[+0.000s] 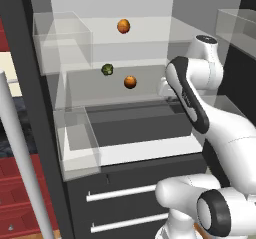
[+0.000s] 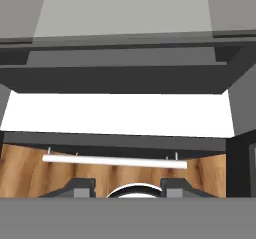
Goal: Pick up the orange and peach from the fridge and place one fruit on each plate on the dining counter.
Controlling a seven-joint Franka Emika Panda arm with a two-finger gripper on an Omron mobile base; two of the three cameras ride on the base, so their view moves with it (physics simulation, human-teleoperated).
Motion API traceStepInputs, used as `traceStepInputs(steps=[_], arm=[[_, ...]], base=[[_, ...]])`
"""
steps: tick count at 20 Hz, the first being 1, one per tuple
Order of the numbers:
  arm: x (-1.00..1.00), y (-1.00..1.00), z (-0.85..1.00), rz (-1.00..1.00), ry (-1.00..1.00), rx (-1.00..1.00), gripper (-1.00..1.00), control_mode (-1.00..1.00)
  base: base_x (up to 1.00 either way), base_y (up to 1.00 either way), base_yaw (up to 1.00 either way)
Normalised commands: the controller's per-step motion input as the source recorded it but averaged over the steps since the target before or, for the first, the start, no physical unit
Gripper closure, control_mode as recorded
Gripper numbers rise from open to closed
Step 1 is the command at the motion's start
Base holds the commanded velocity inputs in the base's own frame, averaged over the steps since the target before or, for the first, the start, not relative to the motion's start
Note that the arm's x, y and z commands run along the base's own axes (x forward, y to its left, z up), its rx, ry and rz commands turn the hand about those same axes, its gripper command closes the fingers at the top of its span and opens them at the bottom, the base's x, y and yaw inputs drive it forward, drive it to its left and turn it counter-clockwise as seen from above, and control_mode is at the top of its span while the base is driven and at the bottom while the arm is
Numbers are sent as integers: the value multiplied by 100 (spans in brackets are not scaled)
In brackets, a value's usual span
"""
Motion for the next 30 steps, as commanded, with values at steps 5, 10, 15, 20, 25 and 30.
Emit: traceStepInputs(steps=[5, 10, 15, 20, 25, 30], arm=[[0, 18, 0, 0, -13, 0, -100, -100], [15, 55, 0, 0, -4, 0, -100, -100], [45, 45, 0, 1, 0, 0, -100, -100], [66, 15, 0, 0, 0, 0, -100, -100], [63, 0, -11, 0, -1, 0, -100, -100], [67, 0, -22, 0, 0, 0, -100, -100]], base=[[0, 0, 0], [0, 0, 0], [0, 0, 0], [0, 0, 0], [0, 0, 0], [0, 0, 0]])
